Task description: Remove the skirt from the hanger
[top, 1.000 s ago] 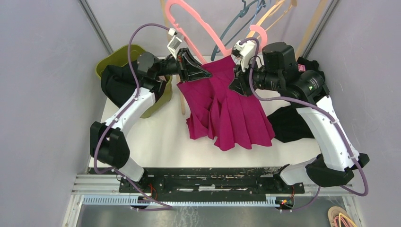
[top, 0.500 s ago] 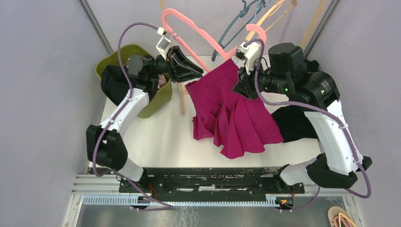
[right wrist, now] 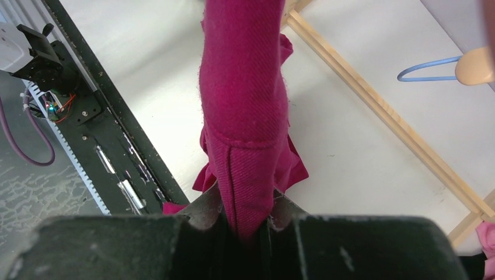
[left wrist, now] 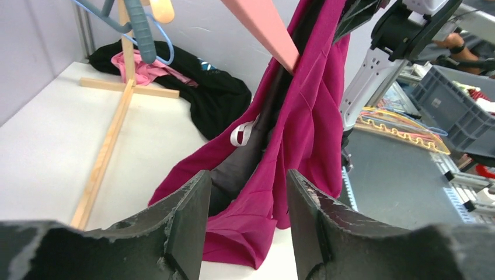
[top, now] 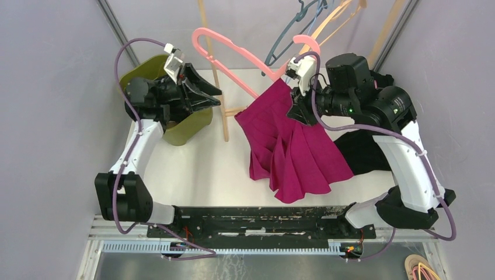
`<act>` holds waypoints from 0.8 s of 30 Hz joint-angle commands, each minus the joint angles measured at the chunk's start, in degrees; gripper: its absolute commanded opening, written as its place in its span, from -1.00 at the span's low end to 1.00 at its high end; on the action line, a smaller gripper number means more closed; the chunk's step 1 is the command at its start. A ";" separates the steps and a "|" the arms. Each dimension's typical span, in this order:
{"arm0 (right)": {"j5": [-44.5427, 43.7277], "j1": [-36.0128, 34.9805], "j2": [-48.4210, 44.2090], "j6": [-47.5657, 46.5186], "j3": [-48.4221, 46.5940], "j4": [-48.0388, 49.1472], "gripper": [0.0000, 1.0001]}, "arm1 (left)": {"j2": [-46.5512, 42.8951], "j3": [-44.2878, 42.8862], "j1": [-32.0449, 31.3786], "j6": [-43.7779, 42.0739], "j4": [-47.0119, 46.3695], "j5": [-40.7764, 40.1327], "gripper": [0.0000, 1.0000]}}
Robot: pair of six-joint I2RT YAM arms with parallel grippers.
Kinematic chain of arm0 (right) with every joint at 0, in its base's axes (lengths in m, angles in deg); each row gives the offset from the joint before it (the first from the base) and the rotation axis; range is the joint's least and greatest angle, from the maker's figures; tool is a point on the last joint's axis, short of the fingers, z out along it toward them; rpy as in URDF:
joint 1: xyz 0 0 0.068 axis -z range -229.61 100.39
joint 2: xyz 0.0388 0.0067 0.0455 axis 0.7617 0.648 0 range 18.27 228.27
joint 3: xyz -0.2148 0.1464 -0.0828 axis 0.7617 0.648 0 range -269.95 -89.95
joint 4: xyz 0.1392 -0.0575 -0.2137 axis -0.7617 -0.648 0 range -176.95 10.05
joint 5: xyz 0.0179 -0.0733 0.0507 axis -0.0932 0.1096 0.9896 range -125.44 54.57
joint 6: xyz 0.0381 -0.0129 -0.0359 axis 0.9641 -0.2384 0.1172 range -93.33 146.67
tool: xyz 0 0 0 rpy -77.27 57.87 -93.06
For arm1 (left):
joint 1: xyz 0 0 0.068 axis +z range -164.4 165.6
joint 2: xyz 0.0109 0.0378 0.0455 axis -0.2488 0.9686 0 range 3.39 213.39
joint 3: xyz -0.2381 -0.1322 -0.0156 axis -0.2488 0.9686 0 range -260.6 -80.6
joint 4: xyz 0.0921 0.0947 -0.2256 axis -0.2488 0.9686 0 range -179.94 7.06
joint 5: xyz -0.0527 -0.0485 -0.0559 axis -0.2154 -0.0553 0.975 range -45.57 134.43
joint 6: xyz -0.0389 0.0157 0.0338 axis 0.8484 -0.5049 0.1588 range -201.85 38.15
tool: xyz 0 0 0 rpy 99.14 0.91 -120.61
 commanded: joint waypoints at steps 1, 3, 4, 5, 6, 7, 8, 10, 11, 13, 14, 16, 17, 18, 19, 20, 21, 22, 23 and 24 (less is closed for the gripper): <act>0.01 -0.55 0.11 -0.85 -3.97 7.26 -0.99 | 0.39 -6.00 4.44 3.95 -6.01 5.97 0.07; -0.19 -0.79 0.46 -0.97 -3.93 7.65 -0.99 | 2.62 -11.06 6.51 6.50 -6.21 6.22 0.00; -0.42 -0.89 0.57 -1.10 -3.96 7.62 -0.99 | 3.63 -13.88 7.39 7.32 -6.19 6.36 0.00; -0.67 -0.97 0.61 -1.11 -3.94 7.54 -0.99 | 4.70 -16.58 8.23 8.15 -6.16 6.31 0.00; -0.77 -1.08 0.56 -1.12 -3.98 7.38 -0.99 | 5.76 -19.95 8.42 8.86 -5.68 5.91 0.00; -1.04 -1.06 0.42 -1.18 -3.80 7.26 -0.99 | 6.50 -23.02 8.41 8.33 -3.45 4.75 0.00; -1.29 -1.05 0.18 -1.20 -3.56 7.34 -0.99 | 7.02 -26.13 8.44 5.87 0.59 3.21 -0.03; -1.71 -1.05 -0.44 -1.12 -2.68 8.30 -0.99 | 8.15 -32.70 8.43 -4.59 18.99 -1.23 -0.07; -1.80 -1.10 -0.91 -0.78 -2.22 9.01 -0.99 | 8.72 -36.08 8.39 -11.50 29.29 -3.81 -0.09; -1.62 -1.12 -1.64 0.14 -0.62 10.77 -0.99 | 9.73 -39.47 8.49 -22.19 45.02 -9.44 -0.10; -1.65 -1.08 -2.14 0.46 0.28 11.70 -0.99 | 10.13 -40.19 8.57 -26.00 50.92 -12.34 -0.11; -1.38 -1.11 -2.70 0.72 1.50 12.64 -0.99 | 11.48 -42.88 8.67 -35.26 64.99 -18.97 -0.13; -1.46 -1.10 -2.75 0.54 1.61 12.42 -0.99 | 12.22 -44.46 8.70 -39.98 72.25 -26.13 -0.11; -1.64 -1.11 -2.66 0.24 1.42 11.92 -0.99 | 13.12 -45.91 8.65 -43.38 78.03 -30.33 -0.11; -1.88 -1.07 -2.38 -0.09 1.14 11.33 -0.99 | 13.98 -47.45 8.63 -46.47 82.69 -37.73 -0.12; -2.00 -1.09 -2.23 -0.38 0.85 10.82 -0.99 | 14.76 -48.70 8.74 -48.81 86.68 -42.90 -0.13; -2.11 -1.12 -2.01 -0.63 0.65 10.53 -0.98 | 15.22 -49.45 8.72 -50.36 89.16 -47.40 -0.13; -2.14 -1.10 -1.94 -0.74 0.54 10.44 -0.99 | 15.29 -49.58 8.71 -51.14 90.84 -51.93 -0.13; -2.02 -1.06 -1.79 -0.76 0.47 10.33 -0.99 | 15.23 -49.58 8.65 -51.55 91.85 -55.15 -0.13; -2.01 -1.10 -1.68 -0.84 0.42 10.12 -0.99 | 14.90 -49.33 8.70 -52.07 92.53 -56.90 -0.13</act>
